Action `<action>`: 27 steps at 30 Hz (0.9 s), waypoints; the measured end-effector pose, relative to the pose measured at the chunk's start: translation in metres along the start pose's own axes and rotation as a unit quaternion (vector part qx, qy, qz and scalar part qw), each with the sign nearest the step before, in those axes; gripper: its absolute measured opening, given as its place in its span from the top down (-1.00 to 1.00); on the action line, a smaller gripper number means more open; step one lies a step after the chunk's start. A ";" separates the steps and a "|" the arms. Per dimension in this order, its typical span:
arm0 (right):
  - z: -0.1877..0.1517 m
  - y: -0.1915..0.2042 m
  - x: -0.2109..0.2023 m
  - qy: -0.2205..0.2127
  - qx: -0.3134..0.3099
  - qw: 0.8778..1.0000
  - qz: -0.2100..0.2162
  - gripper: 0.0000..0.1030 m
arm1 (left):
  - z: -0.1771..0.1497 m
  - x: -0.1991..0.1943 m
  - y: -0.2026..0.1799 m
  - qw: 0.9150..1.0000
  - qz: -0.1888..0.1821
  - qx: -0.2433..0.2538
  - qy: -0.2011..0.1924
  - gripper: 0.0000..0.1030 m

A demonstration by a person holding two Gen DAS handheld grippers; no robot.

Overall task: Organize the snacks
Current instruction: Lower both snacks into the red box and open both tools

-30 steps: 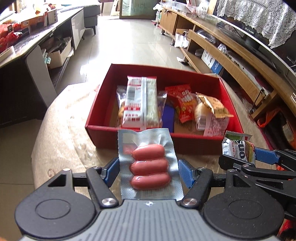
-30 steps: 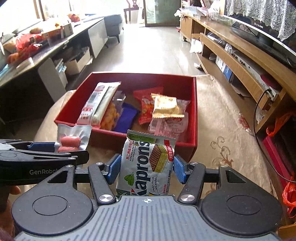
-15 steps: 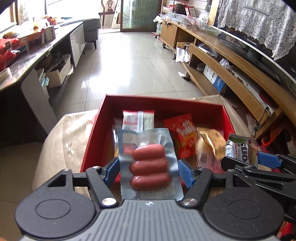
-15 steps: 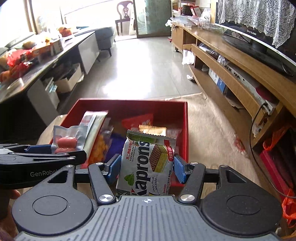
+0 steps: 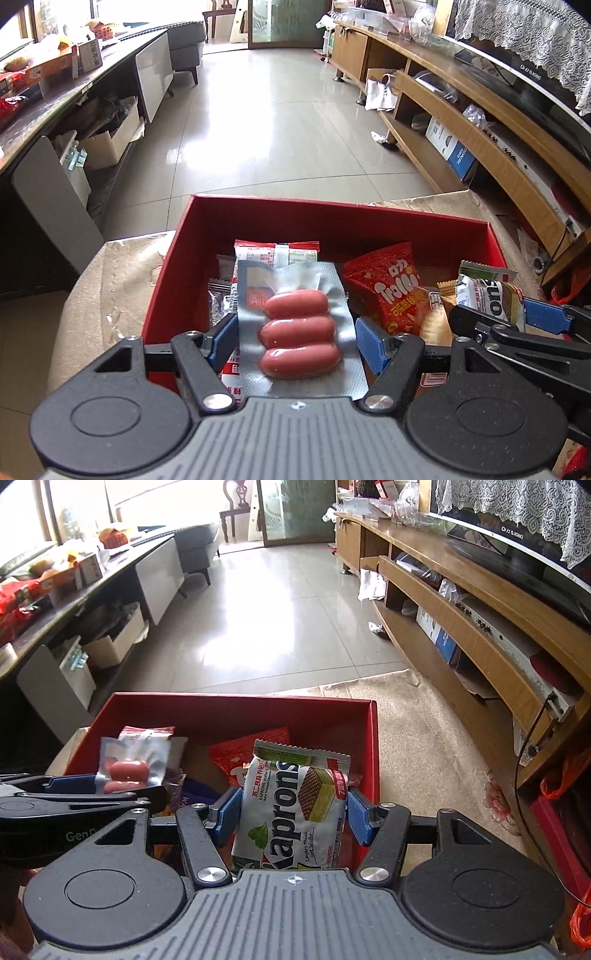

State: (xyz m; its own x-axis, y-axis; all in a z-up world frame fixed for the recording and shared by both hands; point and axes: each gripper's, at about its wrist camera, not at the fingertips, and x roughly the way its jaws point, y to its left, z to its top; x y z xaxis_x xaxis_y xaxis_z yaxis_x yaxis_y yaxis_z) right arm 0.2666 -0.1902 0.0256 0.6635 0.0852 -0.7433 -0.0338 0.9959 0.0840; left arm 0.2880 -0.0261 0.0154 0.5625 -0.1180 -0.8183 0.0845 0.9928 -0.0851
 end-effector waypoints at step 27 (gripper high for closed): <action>0.006 -0.009 -0.020 -0.021 0.027 0.999 0.008 -0.55 | 0.004 -0.030 0.013 1.000 -0.008 -0.021 -0.017 -0.41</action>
State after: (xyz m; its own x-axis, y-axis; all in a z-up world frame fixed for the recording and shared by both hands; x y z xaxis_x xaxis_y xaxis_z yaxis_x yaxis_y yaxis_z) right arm 0.2586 -0.2008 0.0436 0.6947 0.0976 -0.7126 -0.0047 0.9913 0.1313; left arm 0.2759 -0.0102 0.0408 0.5894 -0.1334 -0.7967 0.0601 0.9908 -0.1215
